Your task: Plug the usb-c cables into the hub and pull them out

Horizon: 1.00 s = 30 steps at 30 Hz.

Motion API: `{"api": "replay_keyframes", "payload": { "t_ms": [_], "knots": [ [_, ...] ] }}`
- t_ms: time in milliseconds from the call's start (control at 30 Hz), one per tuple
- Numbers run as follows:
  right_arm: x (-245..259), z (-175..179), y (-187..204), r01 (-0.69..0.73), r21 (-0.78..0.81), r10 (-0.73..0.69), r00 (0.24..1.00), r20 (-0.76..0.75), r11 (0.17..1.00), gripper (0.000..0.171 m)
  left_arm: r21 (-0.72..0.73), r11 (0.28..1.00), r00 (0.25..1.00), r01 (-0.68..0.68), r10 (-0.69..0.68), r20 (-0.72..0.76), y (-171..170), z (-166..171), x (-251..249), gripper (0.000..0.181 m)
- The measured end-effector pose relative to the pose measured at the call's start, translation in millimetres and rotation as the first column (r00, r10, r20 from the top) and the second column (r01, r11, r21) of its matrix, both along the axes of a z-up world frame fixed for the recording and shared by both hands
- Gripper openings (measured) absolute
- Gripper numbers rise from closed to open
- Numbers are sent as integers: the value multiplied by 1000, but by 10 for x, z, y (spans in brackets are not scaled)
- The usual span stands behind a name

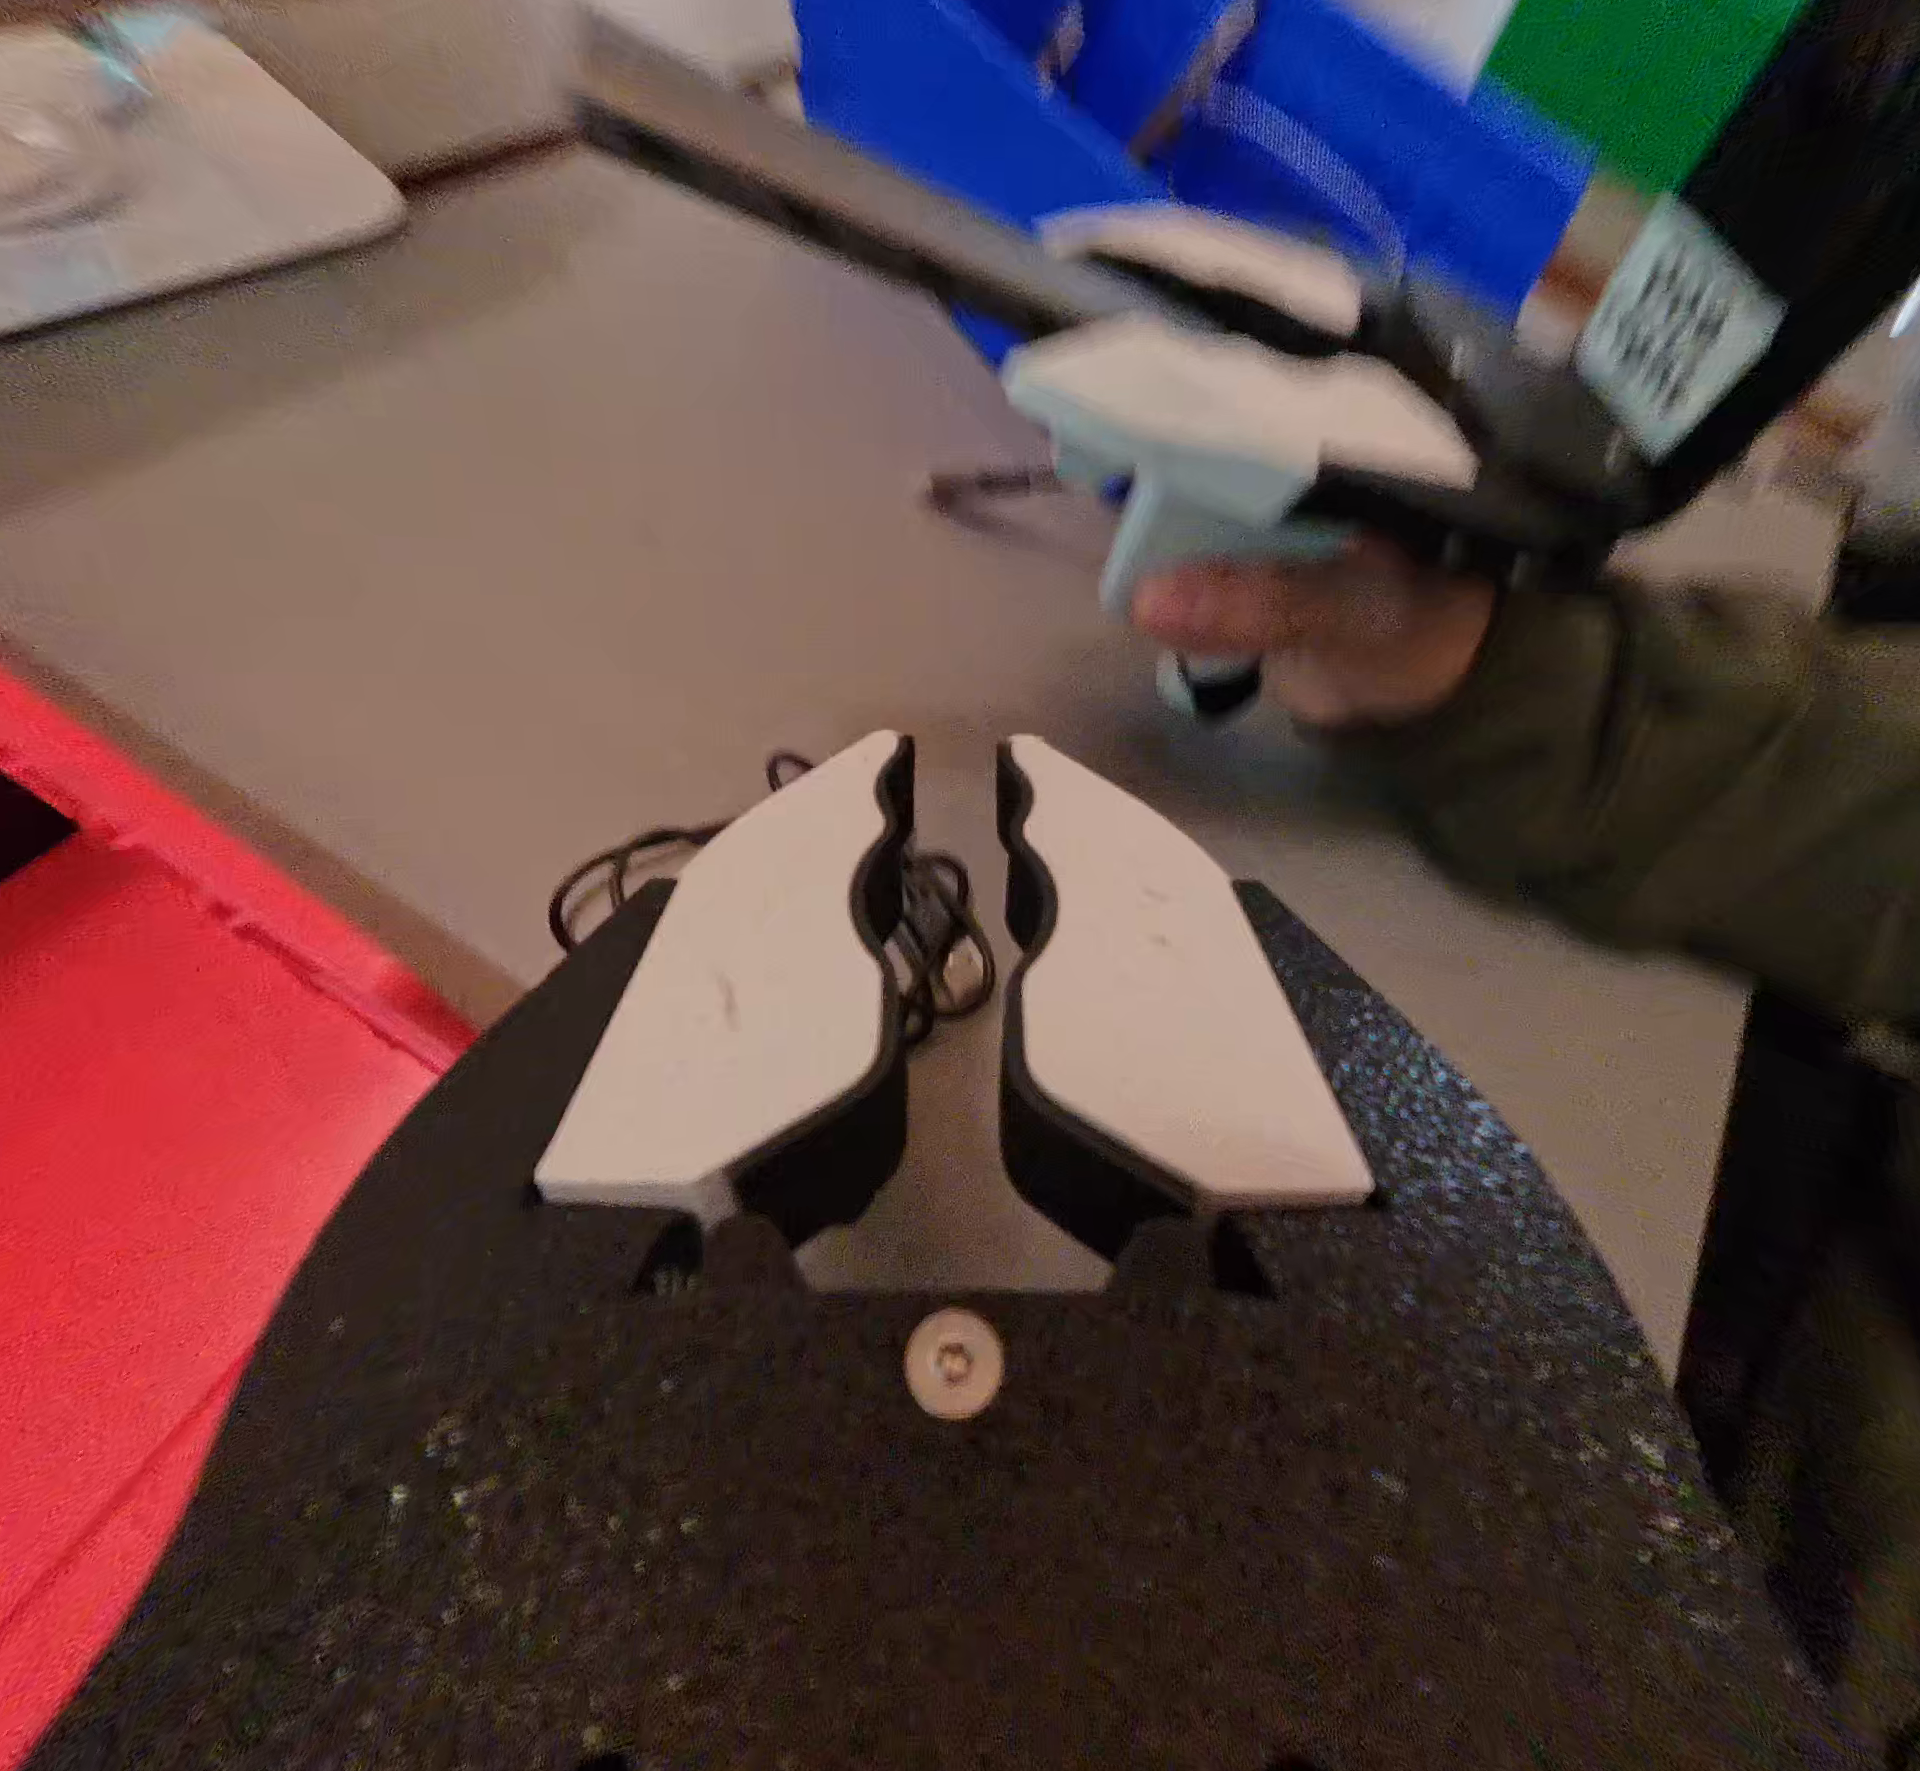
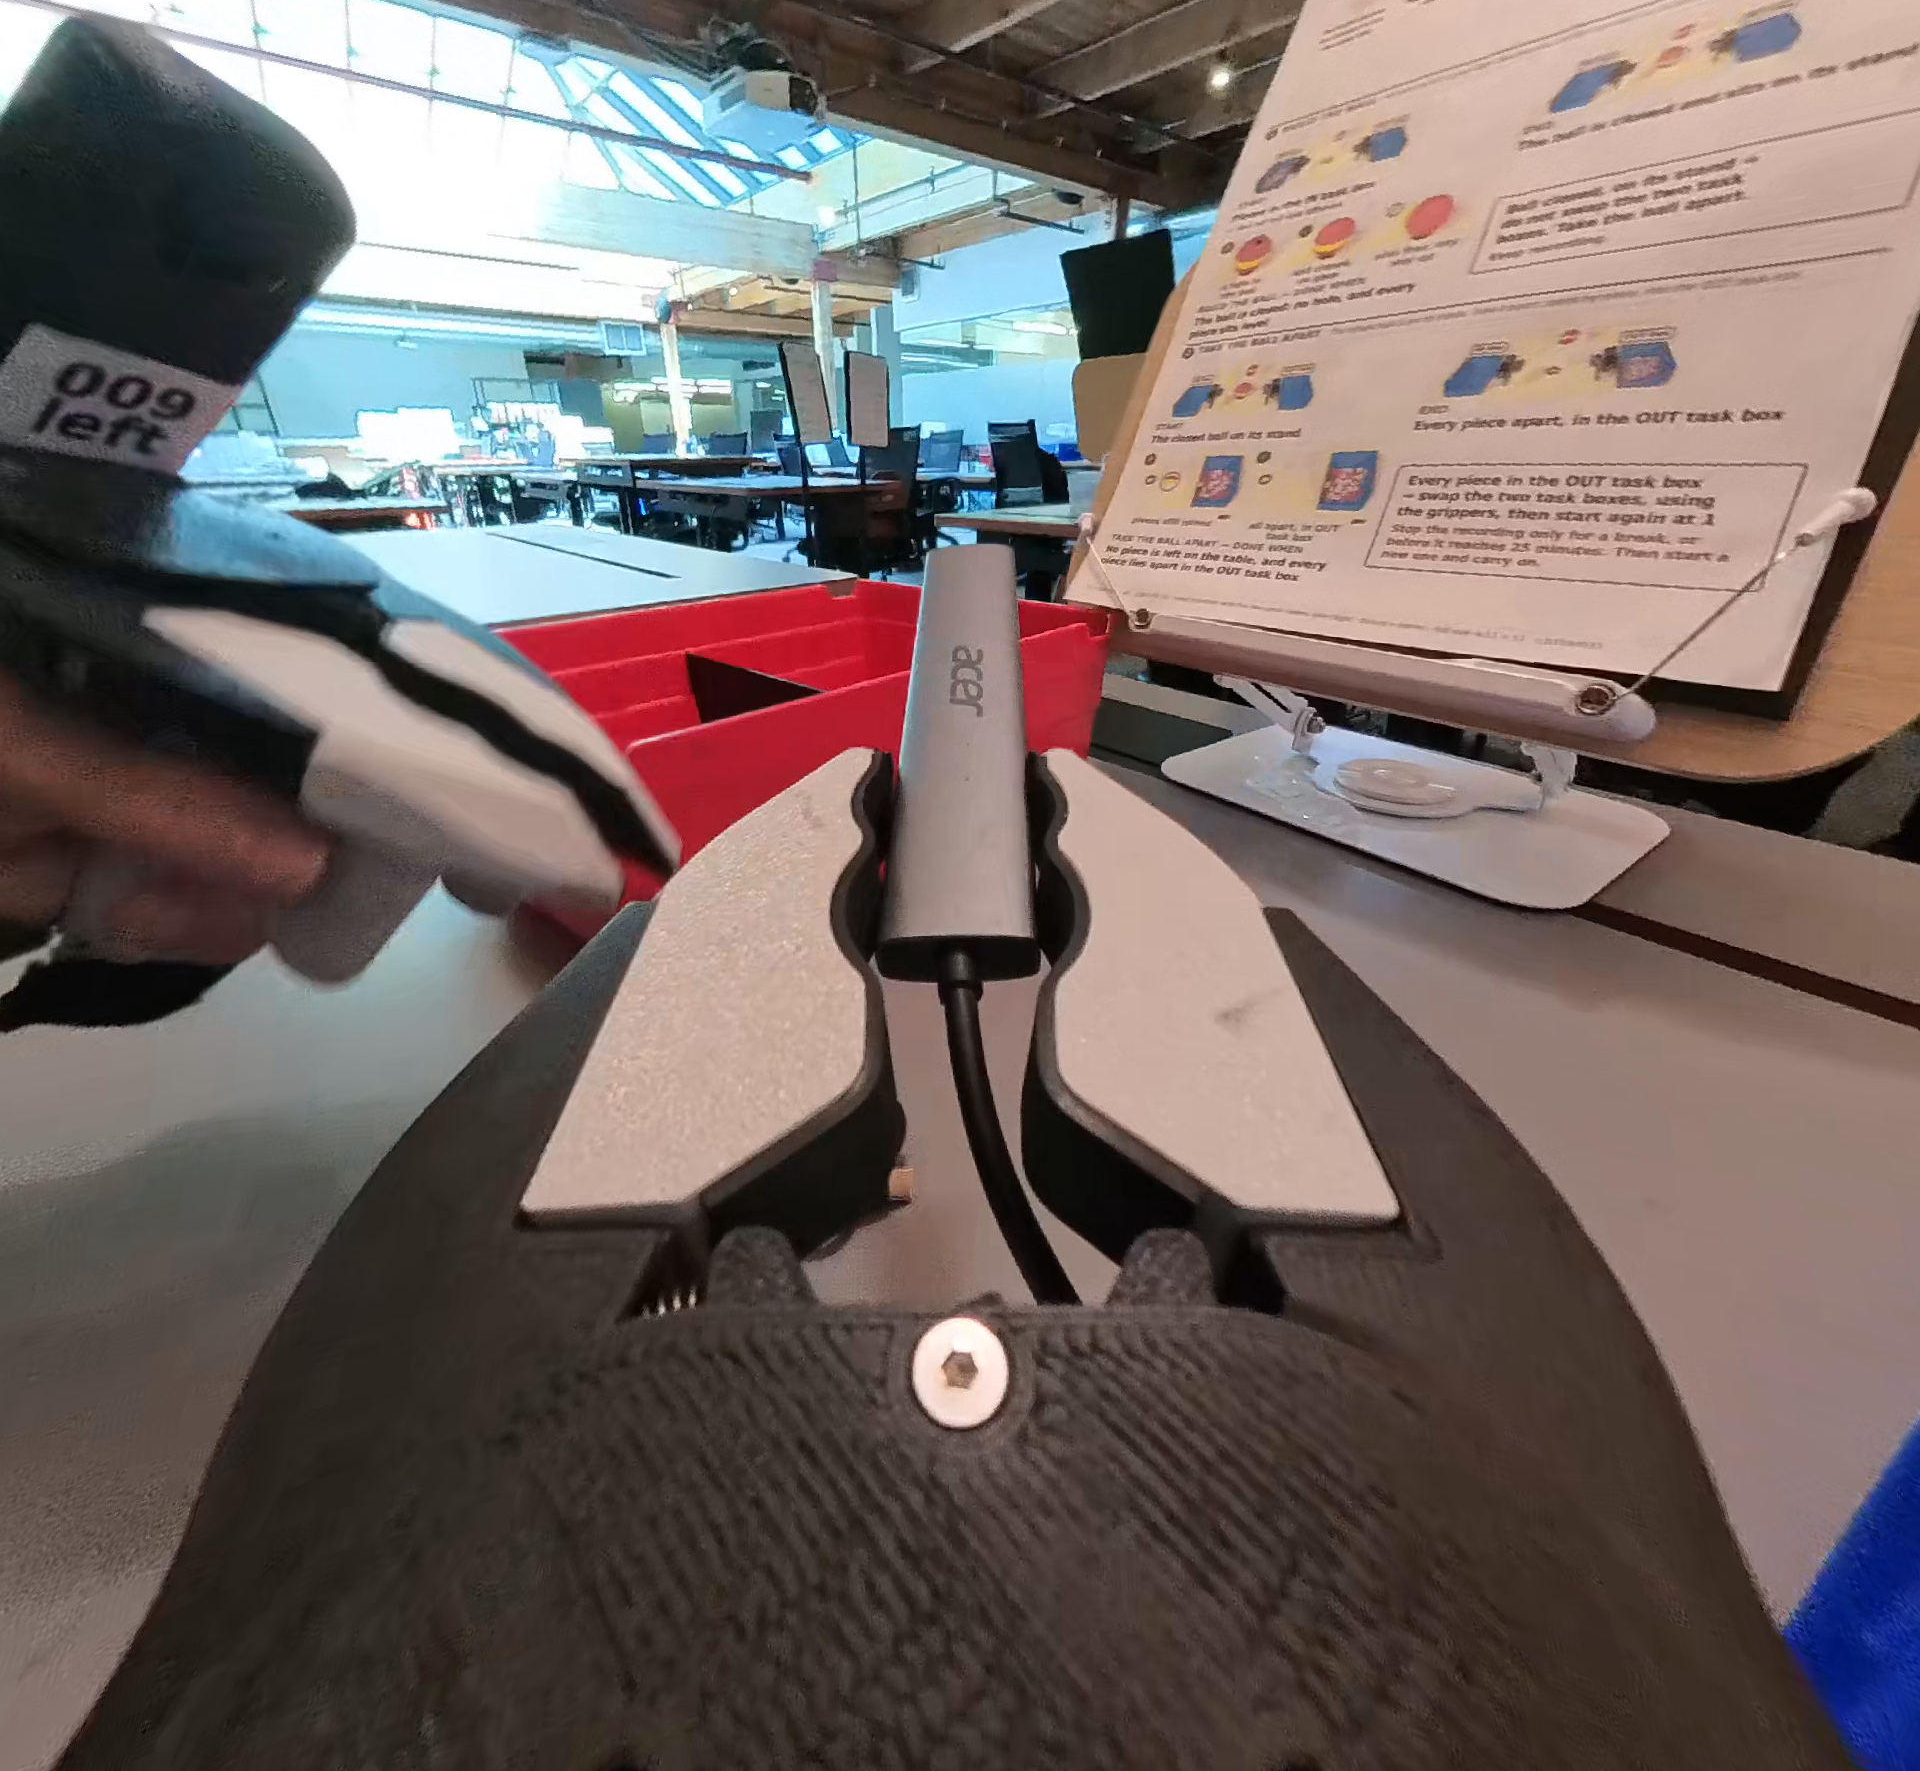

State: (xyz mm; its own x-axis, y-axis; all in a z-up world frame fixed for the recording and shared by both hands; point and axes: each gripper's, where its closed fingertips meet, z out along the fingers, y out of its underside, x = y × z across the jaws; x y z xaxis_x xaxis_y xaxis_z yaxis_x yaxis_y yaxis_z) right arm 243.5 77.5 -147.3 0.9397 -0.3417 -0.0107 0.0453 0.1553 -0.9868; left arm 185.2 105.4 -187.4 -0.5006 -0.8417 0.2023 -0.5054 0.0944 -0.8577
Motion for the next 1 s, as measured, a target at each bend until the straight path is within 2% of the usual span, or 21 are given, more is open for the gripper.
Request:
{"api": "replay_keyframes", "payload": {
  "t_ms": [67, 133, 267, 433, 600, 700, 1000],
  "knots": [
    [40, -27, -9, 18, -3, -18, 1000, -11, 1000, 25, 159, 987, 997, 35, -23, -77, -60, -245, -40, 17],
    [74, -49, -14, 40, -9, -40, 999, -10, 999, 25, 277, 961, 988, -18, 60, -142, -44, -454, -5, 21],
    [86, -96, 6, 47, -23, -47, 999, -8, 999, 25, 355, 930, 976, -94, 156, -149, -108, -675, 134, 24],
    [75, -130, 32, 38, -41, -38, 999, -10, 998, 25, 438, 888, 959, -141, 232, -160, -21, -914, 221, 24],
    [76, -139, 36, 27, -44, -28, 999, -16, 999, 25, 472, 871, 978, -132, 192, -82, -40, -918, 279, 9],
    [78, -142, 31, 25, -47, -26, 1000, -13, 999, 25, 492, 863, 989, -118, 146, -19, -52, -793, 273, 5],
    [59, -151, 45, 11, -59, -12, 1000, -5, 998, 25, 465, 885, 998, -12, 41, -53, -44, -621, 130, 4]
  ]
}}
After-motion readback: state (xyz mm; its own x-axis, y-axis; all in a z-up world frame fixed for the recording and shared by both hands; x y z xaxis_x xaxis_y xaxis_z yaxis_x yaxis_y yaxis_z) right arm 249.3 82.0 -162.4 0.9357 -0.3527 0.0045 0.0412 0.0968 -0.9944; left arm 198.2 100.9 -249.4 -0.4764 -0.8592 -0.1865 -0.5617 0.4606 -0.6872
